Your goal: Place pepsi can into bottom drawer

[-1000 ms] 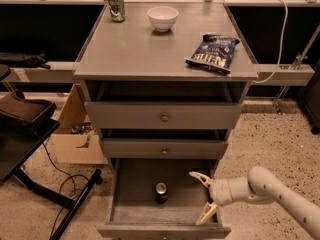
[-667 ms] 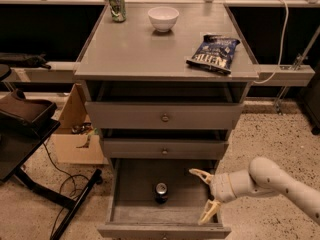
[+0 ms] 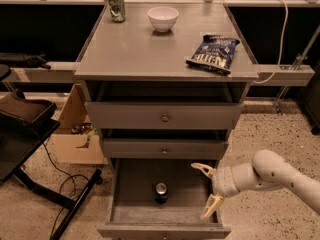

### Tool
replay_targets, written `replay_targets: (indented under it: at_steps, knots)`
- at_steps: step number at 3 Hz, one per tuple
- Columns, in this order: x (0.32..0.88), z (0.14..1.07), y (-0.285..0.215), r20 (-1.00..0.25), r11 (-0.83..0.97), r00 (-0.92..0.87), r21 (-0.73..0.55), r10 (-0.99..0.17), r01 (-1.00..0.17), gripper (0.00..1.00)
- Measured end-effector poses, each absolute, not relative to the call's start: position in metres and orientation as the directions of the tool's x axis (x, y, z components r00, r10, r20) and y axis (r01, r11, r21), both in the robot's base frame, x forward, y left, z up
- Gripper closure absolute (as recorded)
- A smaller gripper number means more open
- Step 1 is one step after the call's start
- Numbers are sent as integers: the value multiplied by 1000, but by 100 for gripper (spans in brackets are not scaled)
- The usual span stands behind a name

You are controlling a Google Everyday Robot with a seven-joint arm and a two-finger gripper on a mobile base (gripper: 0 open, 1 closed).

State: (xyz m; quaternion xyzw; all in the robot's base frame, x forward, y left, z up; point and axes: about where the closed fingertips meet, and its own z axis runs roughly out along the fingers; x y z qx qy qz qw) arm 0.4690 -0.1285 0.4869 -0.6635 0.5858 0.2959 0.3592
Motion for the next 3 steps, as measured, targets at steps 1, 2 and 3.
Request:
replay_targets:
  at_steps: [1,2,3]
  knots:
    - [472,507,-135,-770,-66,163,-156,-617,-986,0]
    - [476,555,-169,-652,-90,199,-197,-731,-976,0]
    - [478,601,-209,-531,-118,226,-229,-816,-966,0]
